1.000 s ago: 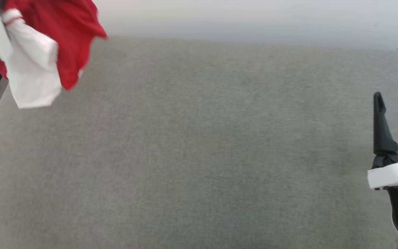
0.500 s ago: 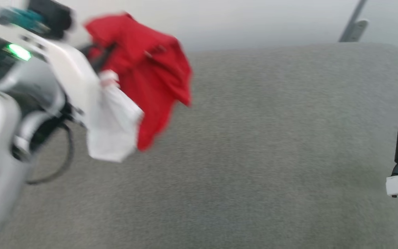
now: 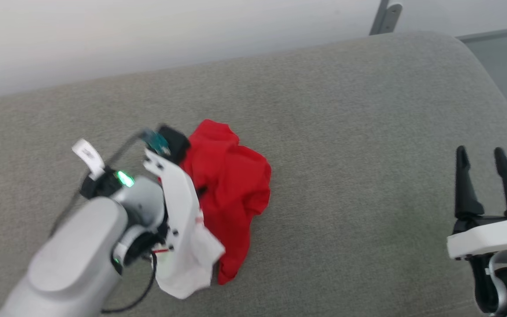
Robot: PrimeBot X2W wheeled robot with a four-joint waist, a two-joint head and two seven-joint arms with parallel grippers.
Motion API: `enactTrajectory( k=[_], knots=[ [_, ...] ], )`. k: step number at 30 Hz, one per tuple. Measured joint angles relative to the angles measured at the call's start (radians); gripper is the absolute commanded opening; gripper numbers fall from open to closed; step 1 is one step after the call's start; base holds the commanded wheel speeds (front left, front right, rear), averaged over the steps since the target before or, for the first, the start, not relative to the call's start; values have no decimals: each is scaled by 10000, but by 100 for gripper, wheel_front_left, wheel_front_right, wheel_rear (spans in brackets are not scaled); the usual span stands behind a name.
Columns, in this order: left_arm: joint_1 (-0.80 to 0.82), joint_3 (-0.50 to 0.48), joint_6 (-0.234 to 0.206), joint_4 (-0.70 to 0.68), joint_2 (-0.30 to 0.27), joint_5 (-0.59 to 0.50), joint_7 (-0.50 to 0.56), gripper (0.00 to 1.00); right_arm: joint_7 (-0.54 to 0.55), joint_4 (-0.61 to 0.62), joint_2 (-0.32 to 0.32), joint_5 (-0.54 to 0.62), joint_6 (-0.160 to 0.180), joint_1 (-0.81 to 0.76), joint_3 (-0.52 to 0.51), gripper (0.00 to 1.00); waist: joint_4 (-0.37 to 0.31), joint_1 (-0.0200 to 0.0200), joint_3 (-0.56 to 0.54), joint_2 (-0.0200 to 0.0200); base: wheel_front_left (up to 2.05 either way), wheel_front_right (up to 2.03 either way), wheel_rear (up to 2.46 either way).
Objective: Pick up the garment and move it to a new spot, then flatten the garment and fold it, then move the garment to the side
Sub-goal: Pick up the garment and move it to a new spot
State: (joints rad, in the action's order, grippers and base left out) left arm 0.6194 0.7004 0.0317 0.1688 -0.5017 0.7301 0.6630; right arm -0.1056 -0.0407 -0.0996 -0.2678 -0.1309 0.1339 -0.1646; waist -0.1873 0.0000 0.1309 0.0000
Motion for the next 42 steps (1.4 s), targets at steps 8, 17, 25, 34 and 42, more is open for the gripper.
enactTrajectory(
  k=[8,17,25,34,42],
  knots=[
    [-246,694,407,2598,857,38,-188,0,-79,-456,65,-92,0,131,571,100,-259,0,21,0,0,0,0],
    [140,1018,834,4266,1643,245,-871,100,-130,-744,-58,-178,0,247,945,100,-142,0,-161,0,0,0,0],
    [317,727,926,3630,1248,531,-2341,100,-182,-784,-305,-217,0,33,988,100,258,0,-661,0,0,0,0],
    [-531,-301,631,2222,291,364,-5137,100,-268,-681,-360,-217,0,-247,1022,100,820,0,-1144,0,0,0,0],
    [-2040,-1317,-161,1198,-541,173,-7563,100,-397,-717,-546,-232,0,-523,1011,100,1240,0,-1421,0,0,0,0]
  ],
)
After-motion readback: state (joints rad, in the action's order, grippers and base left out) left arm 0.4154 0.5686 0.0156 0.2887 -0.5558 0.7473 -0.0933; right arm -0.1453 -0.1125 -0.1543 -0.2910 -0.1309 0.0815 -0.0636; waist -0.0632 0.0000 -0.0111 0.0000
